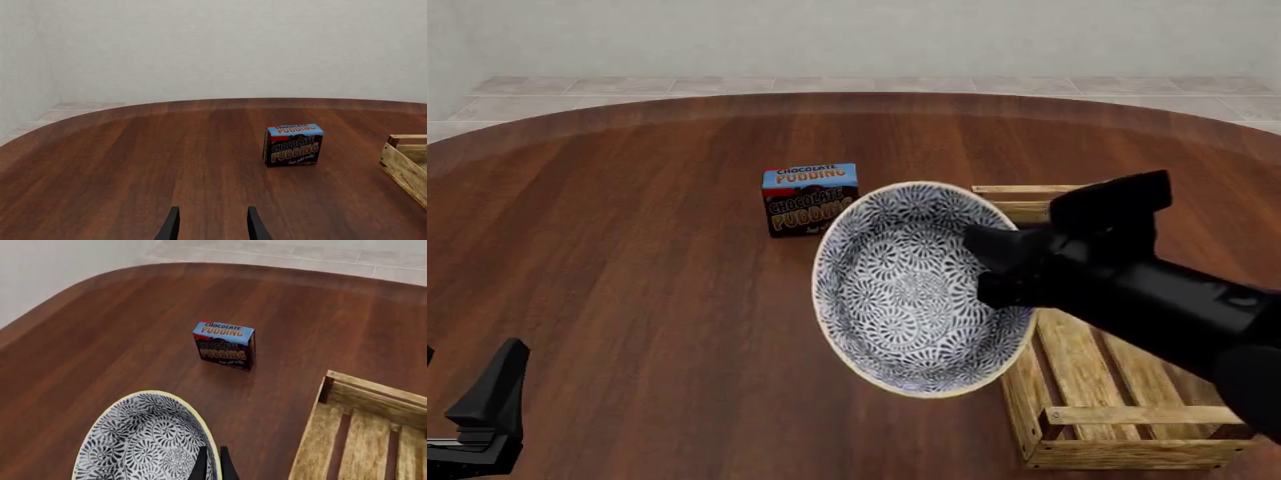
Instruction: Pick up the bowl on the left and put it in the tray.
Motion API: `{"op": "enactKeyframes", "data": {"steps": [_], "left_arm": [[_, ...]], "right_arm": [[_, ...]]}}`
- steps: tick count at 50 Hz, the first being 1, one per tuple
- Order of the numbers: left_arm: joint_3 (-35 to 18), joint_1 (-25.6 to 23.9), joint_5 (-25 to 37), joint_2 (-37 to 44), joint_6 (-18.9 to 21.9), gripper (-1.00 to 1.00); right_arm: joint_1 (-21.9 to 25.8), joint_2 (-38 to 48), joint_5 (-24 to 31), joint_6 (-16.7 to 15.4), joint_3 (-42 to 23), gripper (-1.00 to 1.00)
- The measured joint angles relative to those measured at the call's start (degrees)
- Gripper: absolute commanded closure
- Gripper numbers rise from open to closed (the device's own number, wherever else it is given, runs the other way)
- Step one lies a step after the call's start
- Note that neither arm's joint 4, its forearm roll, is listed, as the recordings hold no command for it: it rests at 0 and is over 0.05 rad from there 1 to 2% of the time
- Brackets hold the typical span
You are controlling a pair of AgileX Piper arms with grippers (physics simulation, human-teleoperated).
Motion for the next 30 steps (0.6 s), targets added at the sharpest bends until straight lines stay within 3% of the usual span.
{"op": "enactKeyframes", "data": {"steps": [30], "left_arm": [[0.0,0.0,0.0,0.0,0.0,-1.00]], "right_arm": [[-3.5,-2.9,0.8,2.6,0.6,1.00]]}}
